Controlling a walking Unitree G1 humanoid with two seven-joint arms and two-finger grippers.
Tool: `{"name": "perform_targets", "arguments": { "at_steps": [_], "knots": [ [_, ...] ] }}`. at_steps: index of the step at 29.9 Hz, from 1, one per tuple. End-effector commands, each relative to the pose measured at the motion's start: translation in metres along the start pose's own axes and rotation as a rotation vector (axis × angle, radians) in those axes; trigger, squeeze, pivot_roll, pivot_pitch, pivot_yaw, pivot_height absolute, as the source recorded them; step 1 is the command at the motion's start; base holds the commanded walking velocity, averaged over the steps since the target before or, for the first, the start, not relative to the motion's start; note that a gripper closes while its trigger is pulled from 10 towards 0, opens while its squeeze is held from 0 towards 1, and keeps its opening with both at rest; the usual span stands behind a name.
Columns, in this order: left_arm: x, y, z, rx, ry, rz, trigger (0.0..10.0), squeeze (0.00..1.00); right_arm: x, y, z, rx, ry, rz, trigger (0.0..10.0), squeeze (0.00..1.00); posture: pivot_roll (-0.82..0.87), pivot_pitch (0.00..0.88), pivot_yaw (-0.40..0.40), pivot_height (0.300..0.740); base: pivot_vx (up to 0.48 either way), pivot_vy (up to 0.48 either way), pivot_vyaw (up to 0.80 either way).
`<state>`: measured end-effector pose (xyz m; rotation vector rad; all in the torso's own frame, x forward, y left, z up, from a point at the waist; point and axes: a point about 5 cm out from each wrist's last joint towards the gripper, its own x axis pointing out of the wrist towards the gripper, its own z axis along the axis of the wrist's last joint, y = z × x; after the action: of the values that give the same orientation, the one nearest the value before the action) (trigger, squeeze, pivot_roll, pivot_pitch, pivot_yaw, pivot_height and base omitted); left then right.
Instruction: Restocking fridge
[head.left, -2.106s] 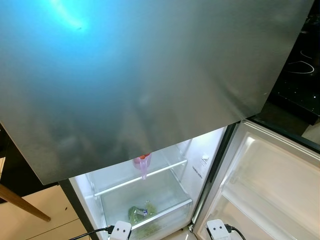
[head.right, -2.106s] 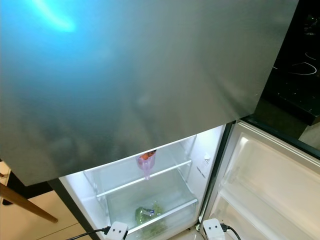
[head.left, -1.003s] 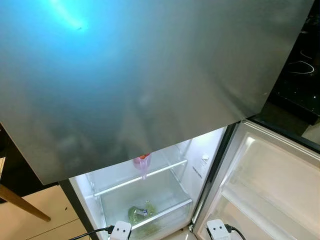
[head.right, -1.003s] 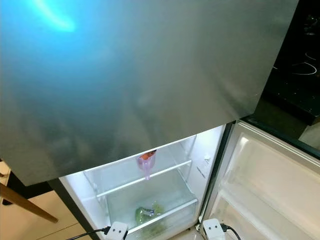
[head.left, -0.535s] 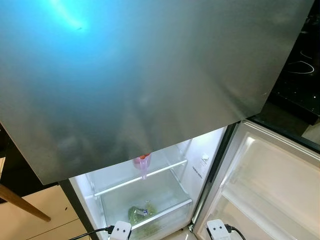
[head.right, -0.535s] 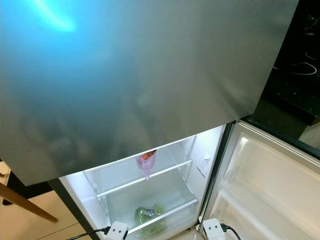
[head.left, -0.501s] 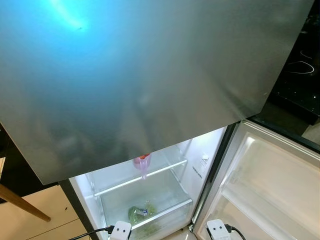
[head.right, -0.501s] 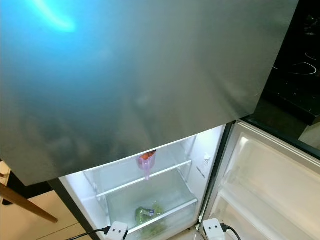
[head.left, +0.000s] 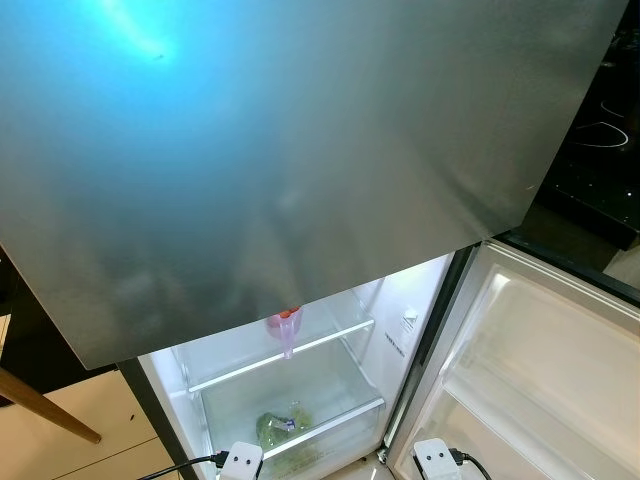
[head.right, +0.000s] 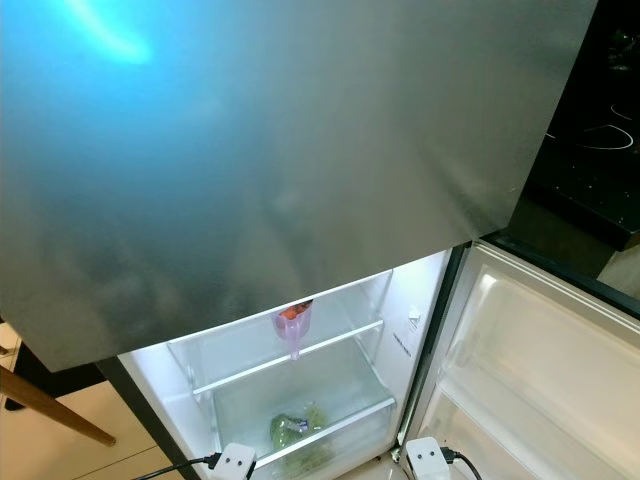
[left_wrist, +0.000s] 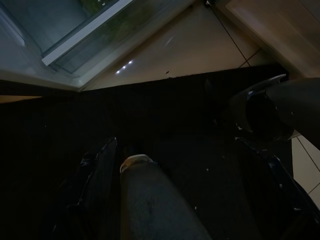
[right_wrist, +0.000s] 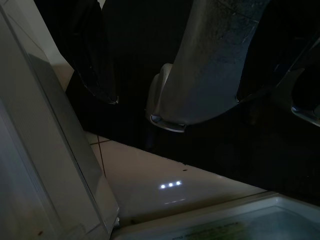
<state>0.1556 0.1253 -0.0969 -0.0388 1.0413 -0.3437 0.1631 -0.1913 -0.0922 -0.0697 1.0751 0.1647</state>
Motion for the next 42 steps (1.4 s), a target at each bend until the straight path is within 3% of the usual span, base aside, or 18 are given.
{"name": "perform_targets", "arguments": {
  "at_steps": [1, 42],
  "knots": [
    [0.0001, -0.0016, -0.0039, -0.003, 0.019, -0.002, 10.0, 0.00, -0.0001, 0.0007, -0.0030, 0.001, 0.012, 0.000, 10.0, 0.00, -0.04, 0.000, -0.034, 0.740, 0.000, 0.000, 0.00],
    [-0.0001, -0.0017, -0.0045, 0.002, 0.023, -0.003, 10.0, 0.00, -0.0002, 0.0009, -0.0038, 0.002, 0.013, 0.001, 10.0, 0.00, -0.04, 0.000, -0.033, 0.740, 0.000, 0.000, 0.00]
  ]
}}
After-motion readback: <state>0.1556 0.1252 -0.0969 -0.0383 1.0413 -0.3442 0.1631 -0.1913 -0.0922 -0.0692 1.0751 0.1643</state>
